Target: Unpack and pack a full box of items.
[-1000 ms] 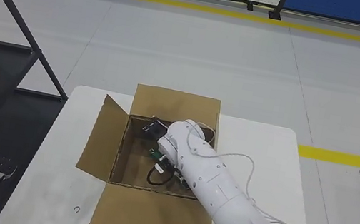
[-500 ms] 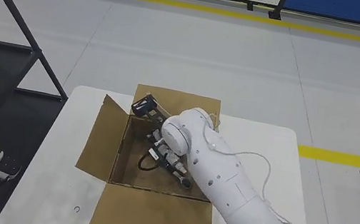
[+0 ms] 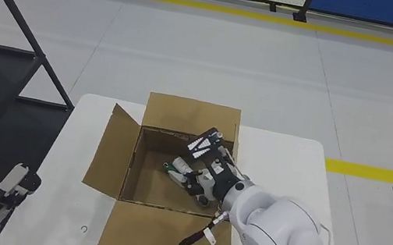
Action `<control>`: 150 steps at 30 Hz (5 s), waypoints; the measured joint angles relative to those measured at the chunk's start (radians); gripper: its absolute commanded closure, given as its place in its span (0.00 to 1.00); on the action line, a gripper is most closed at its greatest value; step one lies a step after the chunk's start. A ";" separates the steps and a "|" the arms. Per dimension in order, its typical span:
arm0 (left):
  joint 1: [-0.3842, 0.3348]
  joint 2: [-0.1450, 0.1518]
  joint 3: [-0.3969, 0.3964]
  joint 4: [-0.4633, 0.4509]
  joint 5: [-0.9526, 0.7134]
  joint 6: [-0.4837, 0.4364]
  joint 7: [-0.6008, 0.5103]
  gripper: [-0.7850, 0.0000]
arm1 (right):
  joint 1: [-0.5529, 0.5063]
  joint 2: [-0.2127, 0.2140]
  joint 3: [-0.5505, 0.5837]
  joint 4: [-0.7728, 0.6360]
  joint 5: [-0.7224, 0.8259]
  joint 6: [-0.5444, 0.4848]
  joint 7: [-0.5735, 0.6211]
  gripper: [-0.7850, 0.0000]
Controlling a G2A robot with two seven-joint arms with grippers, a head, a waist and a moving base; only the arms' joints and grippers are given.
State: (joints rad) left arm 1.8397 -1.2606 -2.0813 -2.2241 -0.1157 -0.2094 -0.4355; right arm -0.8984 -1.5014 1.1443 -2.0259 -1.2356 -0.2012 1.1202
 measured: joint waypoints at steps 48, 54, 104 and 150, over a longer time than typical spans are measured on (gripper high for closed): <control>-0.277 0.046 0.414 0.032 0.288 0.147 -0.249 0.00 | 0.062 0.072 0.310 0.393 0.758 -0.026 0.048 0.00; -0.356 0.049 0.500 0.090 0.306 0.201 -0.281 0.00 | 0.077 0.076 0.274 0.469 0.838 -0.061 0.014 0.00; -0.434 0.076 0.532 0.070 0.240 0.287 -0.271 0.00 | 0.188 0.137 0.163 0.593 0.898 -0.055 -0.069 0.00; -0.213 0.135 0.118 0.203 -0.046 0.009 -0.665 0.00 | 0.635 0.099 0.055 1.531 0.880 -0.450 -0.432 0.00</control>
State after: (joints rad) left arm 1.6267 -1.1256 -1.9635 -2.0209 -0.1617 -0.2003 -1.1007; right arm -0.2635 -1.4028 1.1989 -0.4951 -0.3559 -0.6515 0.6886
